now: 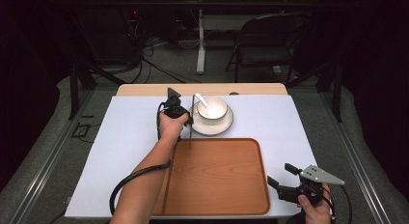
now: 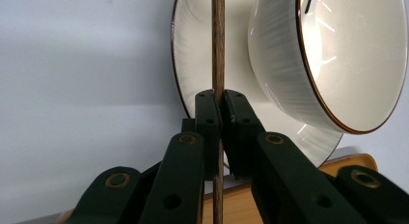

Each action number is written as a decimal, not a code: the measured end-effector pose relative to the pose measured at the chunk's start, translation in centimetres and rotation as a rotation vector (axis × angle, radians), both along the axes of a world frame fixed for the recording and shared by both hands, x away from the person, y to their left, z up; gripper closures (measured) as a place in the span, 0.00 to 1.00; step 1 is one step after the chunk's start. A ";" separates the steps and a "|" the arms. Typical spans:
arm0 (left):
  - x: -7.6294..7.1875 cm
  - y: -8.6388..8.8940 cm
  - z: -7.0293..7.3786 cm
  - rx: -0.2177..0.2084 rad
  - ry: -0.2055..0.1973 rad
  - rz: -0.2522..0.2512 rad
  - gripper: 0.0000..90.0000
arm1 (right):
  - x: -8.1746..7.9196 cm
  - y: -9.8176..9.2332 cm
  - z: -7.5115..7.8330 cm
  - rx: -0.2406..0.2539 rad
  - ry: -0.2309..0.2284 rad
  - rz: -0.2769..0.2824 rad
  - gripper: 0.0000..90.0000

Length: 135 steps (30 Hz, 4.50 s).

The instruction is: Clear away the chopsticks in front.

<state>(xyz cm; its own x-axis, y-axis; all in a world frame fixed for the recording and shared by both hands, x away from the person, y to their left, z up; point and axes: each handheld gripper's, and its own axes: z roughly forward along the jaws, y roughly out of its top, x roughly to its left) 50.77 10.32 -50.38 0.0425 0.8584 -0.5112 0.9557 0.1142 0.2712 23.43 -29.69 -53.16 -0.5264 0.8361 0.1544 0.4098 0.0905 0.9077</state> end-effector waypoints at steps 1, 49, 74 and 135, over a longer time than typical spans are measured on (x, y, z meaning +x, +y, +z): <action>-0.1 0.3 0.2 -0.001 -0.004 -0.002 0.94 | 0.0 0.0 0.0 0.000 0.000 0.000 0.16; -16.0 12.0 4.1 -0.075 -0.098 -0.042 0.94 | 0.1 0.1 0.0 0.007 0.004 -0.009 0.16; -19.5 11.0 -1.5 -0.036 0.023 -0.066 0.94 | 0.1 0.1 0.0 0.006 0.003 -0.009 0.16; -19.0 12.1 -0.6 0.037 -0.138 -0.034 0.65 | 0.0 0.3 0.0 0.002 -0.004 -0.011 0.16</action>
<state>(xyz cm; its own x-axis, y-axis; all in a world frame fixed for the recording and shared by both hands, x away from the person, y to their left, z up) 31.78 22.44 -50.98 0.1392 0.8733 -0.4668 0.9124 0.0701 0.4033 23.46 -29.42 -53.12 -0.5176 0.8416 0.1539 0.4070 0.0840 0.9096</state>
